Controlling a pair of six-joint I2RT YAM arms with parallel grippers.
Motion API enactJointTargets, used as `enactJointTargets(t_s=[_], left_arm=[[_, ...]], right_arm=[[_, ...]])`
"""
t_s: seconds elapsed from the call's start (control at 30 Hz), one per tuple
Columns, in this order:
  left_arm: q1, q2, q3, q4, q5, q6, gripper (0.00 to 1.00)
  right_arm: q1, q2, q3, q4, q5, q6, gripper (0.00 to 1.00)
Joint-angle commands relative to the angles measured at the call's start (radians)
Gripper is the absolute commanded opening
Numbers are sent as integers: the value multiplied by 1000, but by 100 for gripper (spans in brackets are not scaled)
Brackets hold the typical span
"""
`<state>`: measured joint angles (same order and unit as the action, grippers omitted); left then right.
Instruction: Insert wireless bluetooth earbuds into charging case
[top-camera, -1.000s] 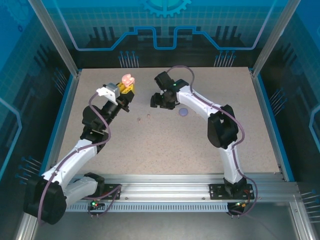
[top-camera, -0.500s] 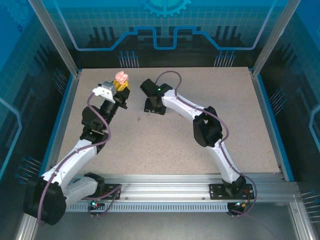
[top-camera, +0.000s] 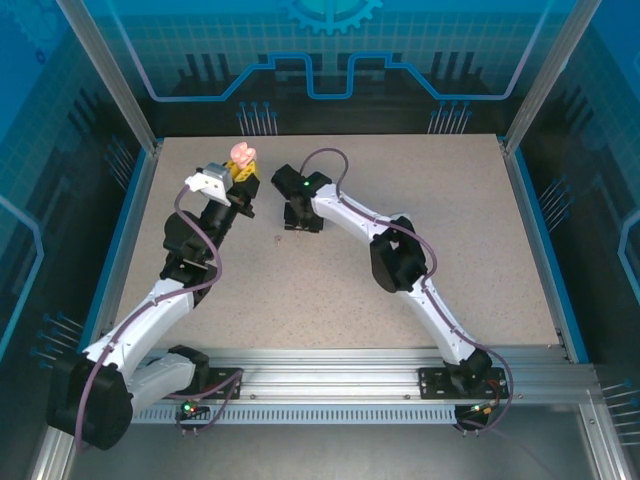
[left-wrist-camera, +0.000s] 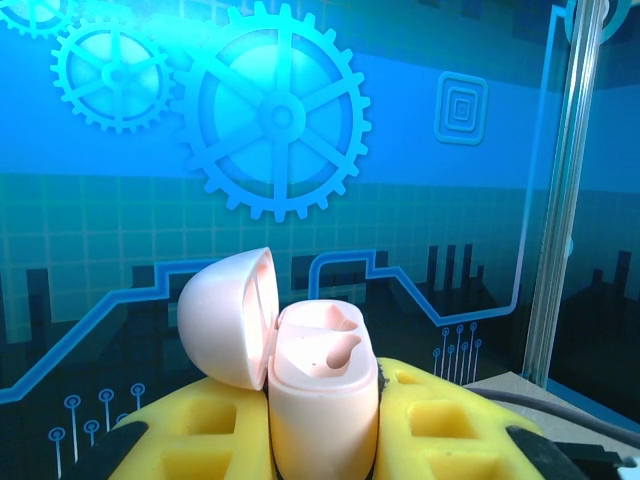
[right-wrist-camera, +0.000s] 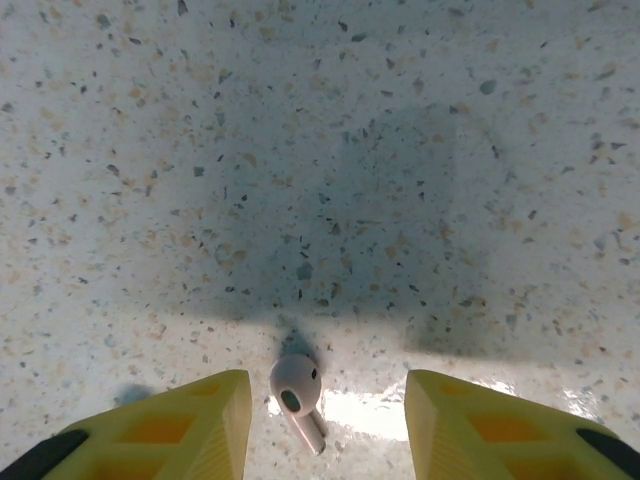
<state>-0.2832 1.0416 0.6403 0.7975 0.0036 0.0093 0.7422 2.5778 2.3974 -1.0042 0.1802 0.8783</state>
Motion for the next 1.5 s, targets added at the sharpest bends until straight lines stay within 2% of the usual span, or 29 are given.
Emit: enactJointTargets(t_s=[0.0, 0.27, 0.57, 1.03, 1.47], left_arm=[[1, 7, 27, 22, 2, 17, 0], [2, 14, 15, 20, 3, 24, 0], [1, 16, 13, 25, 5, 24, 0], [2, 21, 16, 20, 12, 11, 0], [1, 9, 15, -1, 32, 9, 0]], right_arm=[[23, 38, 50, -23, 13, -28, 44], [28, 98, 127, -36, 5, -39, 39], [34, 114, 128, -53, 10, -42, 34], [60, 112, 126, -93, 56, -69, 34], [36, 126, 128, -75, 59, -76, 32]])
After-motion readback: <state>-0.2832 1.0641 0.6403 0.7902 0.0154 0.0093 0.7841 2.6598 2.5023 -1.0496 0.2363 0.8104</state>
